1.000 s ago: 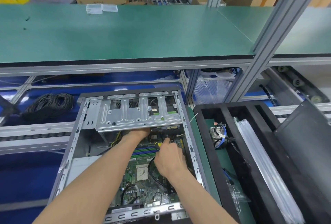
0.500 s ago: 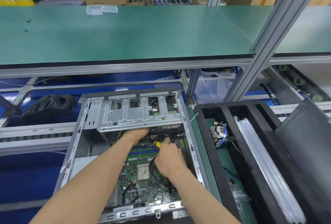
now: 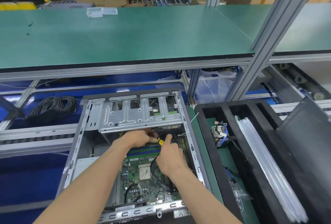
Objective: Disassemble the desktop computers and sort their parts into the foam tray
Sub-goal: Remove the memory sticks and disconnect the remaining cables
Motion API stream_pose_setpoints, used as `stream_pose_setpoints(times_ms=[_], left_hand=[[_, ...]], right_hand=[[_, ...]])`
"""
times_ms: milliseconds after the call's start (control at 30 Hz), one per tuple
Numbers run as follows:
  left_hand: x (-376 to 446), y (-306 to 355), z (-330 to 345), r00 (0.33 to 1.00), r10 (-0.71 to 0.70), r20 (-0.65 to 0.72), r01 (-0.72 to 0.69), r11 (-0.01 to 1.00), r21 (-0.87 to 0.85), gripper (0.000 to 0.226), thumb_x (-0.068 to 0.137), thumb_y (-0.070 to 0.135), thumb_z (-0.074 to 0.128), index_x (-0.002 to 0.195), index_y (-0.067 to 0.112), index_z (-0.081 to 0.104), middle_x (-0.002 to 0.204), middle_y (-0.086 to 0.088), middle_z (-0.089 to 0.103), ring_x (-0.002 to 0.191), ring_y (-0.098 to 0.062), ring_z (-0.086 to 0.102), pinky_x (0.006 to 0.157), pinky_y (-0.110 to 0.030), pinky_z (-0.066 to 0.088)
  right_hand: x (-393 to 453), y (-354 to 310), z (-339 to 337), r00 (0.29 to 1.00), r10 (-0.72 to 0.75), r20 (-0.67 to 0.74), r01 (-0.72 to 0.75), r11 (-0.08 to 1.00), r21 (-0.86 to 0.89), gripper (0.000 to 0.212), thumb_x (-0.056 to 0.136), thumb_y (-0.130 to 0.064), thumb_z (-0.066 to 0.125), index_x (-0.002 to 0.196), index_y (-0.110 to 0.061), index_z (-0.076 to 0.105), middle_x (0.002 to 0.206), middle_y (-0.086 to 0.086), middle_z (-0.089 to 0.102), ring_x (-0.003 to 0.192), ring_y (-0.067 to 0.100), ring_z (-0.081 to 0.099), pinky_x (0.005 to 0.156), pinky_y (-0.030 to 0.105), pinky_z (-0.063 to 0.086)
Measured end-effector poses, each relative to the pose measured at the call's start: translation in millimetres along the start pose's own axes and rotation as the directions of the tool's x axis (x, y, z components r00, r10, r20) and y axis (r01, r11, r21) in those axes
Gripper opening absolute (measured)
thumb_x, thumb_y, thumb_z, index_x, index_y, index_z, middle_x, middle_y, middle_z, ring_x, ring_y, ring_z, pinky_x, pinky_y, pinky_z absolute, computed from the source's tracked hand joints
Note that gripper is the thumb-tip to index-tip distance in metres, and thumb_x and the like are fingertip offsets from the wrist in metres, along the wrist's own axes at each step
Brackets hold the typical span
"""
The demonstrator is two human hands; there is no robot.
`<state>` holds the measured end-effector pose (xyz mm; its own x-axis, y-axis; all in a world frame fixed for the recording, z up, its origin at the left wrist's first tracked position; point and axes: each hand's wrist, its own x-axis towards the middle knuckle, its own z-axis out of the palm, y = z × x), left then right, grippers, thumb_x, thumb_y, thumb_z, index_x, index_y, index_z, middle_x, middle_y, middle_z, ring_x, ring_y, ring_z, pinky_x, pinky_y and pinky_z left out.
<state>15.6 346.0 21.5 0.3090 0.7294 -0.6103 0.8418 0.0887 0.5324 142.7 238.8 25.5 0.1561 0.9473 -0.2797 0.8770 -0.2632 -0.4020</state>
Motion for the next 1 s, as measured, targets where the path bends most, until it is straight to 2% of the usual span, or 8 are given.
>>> stream_pose_setpoints(times_ms=[100, 233, 433, 533, 567, 700, 900, 1000], left_hand=[[-3, 7, 1, 0.996, -0.045, -0.07, 0.048, 0.998, 0.042, 0.042, 0.099, 0.048, 0.056, 0.132, 0.022, 0.059, 0.131, -0.005, 0.061, 0.114, -0.024, 0.056, 0.094, -0.033, 0.041], [5, 12, 12, 0.978, -0.074, -0.197, 0.098, 0.988, 0.117, 0.042, 0.104, 0.032, 0.047, 0.14, 0.011, 0.055, 0.142, -0.013, 0.056, 0.129, -0.029, 0.052, 0.104, -0.034, 0.039], [20, 14, 23, 0.984, -0.068, -0.163, 0.11, 0.957, 0.27, 0.035, 0.095, 0.051, 0.055, 0.108, 0.025, 0.037, 0.145, -0.013, 0.051, 0.102, -0.019, 0.033, 0.11, -0.042, 0.036], [17, 18, 20, 0.987, -0.082, -0.14, 0.101, 0.986, 0.131, 0.014, 0.102, 0.037, 0.047, 0.101, 0.024, 0.043, 0.126, -0.014, 0.057, 0.099, -0.017, 0.037, 0.099, -0.035, 0.039], [18, 17, 19, 0.989, -0.091, -0.118, 0.096, 0.995, 0.037, 0.012, 0.105, 0.025, 0.041, 0.101, 0.021, 0.051, 0.124, -0.018, 0.059, 0.099, -0.017, 0.046, 0.092, -0.032, 0.04], [-2, 11, 3, 0.998, 0.036, -0.056, -0.018, 0.958, 0.286, 0.037, 0.109, 0.022, 0.033, 0.134, 0.006, 0.055, 0.134, -0.015, 0.06, 0.119, -0.03, 0.056, 0.094, -0.032, 0.041], [-23, -9, -14, 0.996, 0.083, -0.01, -0.072, 0.912, 0.404, 0.044, 0.108, 0.032, 0.04, 0.149, 0.017, 0.045, 0.155, -0.005, 0.044, 0.141, -0.024, 0.041, 0.105, -0.023, 0.031], [-33, -15, -19, 0.992, 0.124, -0.01, -0.11, 0.91, 0.4, 0.036, 0.106, 0.022, 0.041, 0.136, 0.014, 0.059, 0.146, -0.007, 0.053, 0.13, -0.025, 0.049, 0.103, -0.024, 0.037]], right_hand=[[0, 1, 1, 1.0, -0.008, 0.006, 0.008, 0.999, -0.033, 0.063, 0.093, -0.016, 0.06, 0.143, -0.005, 0.022, 0.106, 0.017, 0.065, 0.095, 0.037, 0.065, 0.059, 0.038, 0.04], [-1, 2, 0, 0.999, -0.021, 0.027, 0.023, 0.998, -0.06, 0.055, 0.093, -0.018, 0.06, 0.138, -0.004, 0.032, 0.113, 0.018, 0.063, 0.101, 0.038, 0.065, 0.063, 0.037, 0.044], [-2, 4, -1, 0.999, -0.03, 0.022, 0.031, 0.997, -0.071, 0.051, 0.092, -0.023, 0.065, 0.131, -0.006, 0.038, 0.118, 0.018, 0.061, 0.107, 0.037, 0.063, 0.07, 0.039, 0.047], [-3, 2, -3, 0.998, -0.058, 0.007, 0.058, 0.994, -0.092, 0.044, 0.089, -0.025, 0.061, 0.125, -0.007, 0.043, 0.116, 0.016, 0.062, 0.106, 0.038, 0.063, 0.07, 0.04, 0.044], [-3, 1, -4, 0.997, -0.077, 0.0, 0.076, 0.992, -0.101, 0.041, 0.086, -0.025, 0.06, 0.121, -0.009, 0.046, 0.113, 0.015, 0.064, 0.104, 0.038, 0.064, 0.069, 0.04, 0.042], [-5, -2, -6, 0.988, -0.152, -0.016, 0.15, 0.986, -0.078, 0.029, 0.083, -0.026, 0.051, 0.109, -0.013, 0.049, 0.101, 0.011, 0.065, 0.095, 0.037, 0.065, 0.065, 0.039, 0.039], [-10, -5, -13, 0.966, -0.256, -0.037, 0.255, 0.966, -0.04, 0.041, 0.09, -0.031, 0.045, 0.125, -0.011, 0.046, 0.097, 0.013, 0.062, 0.091, 0.038, 0.063, 0.066, 0.039, 0.043], [-16, -7, -19, 0.945, -0.321, -0.067, 0.319, 0.947, -0.037, 0.036, 0.09, -0.03, 0.043, 0.12, -0.012, 0.045, 0.081, 0.005, 0.051, 0.077, 0.032, 0.056, 0.063, 0.038, 0.043]])
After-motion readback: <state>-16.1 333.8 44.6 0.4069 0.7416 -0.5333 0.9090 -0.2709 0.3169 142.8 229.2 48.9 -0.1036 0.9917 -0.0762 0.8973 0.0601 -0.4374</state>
